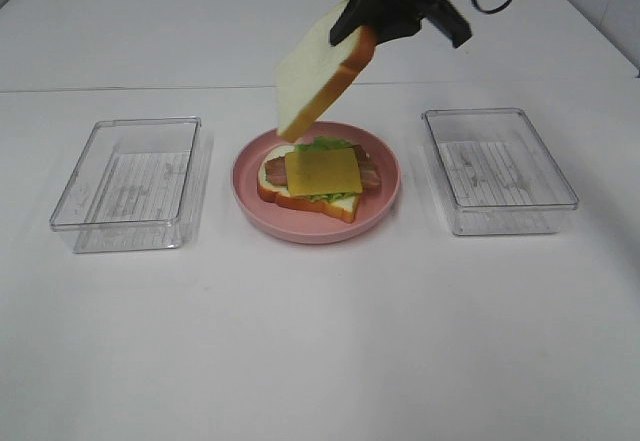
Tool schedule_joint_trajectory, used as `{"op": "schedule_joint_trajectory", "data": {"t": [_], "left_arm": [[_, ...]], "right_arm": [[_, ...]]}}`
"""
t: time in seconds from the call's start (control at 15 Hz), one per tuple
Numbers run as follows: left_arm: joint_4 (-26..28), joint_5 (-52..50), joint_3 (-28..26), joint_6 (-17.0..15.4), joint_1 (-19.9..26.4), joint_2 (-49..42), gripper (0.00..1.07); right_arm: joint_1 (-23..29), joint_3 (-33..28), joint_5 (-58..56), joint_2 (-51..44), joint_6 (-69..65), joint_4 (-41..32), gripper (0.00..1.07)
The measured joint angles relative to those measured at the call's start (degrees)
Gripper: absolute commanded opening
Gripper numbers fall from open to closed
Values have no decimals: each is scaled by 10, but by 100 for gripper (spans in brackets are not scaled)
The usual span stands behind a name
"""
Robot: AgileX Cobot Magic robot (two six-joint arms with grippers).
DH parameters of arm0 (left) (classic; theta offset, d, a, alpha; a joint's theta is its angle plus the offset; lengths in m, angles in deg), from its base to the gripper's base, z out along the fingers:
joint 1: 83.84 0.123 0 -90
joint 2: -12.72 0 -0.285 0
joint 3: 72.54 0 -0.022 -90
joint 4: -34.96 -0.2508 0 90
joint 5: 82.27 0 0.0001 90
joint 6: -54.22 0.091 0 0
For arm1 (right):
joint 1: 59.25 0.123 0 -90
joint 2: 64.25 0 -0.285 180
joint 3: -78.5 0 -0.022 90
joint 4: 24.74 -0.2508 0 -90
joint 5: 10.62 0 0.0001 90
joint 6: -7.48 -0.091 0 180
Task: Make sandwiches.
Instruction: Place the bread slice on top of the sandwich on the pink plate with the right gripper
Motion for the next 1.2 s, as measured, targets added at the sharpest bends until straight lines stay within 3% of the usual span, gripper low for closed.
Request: {"op": "schedule_joint_trajectory", "data": {"t": [0.13, 0.47, 0.8, 0.87, 1.07, 1.13, 1.2], "left_arm": [[0, 0, 0, 0, 0, 0, 84], [0, 0, 0, 0, 0, 0, 84], [0, 0, 0, 0, 0, 0, 84], [0, 0, 0, 0, 0, 0, 84], [0, 0, 0, 0, 0, 0, 84], [0, 0, 0, 0, 0, 0, 84], [0, 0, 0, 0, 0, 0, 84]], "right_arm": [[21, -1, 29, 54, 2, -49, 0], [21, -1, 52, 123, -1, -96, 0], [21, -1, 64, 132, -52, -41, 4], [21, -1, 64, 132, -58, -30, 14], [21, -1, 64, 132, -61, -1, 67], [21, -1, 64, 132, -61, 17, 80], [21, -1, 62, 132, -61, 31, 80]]}}
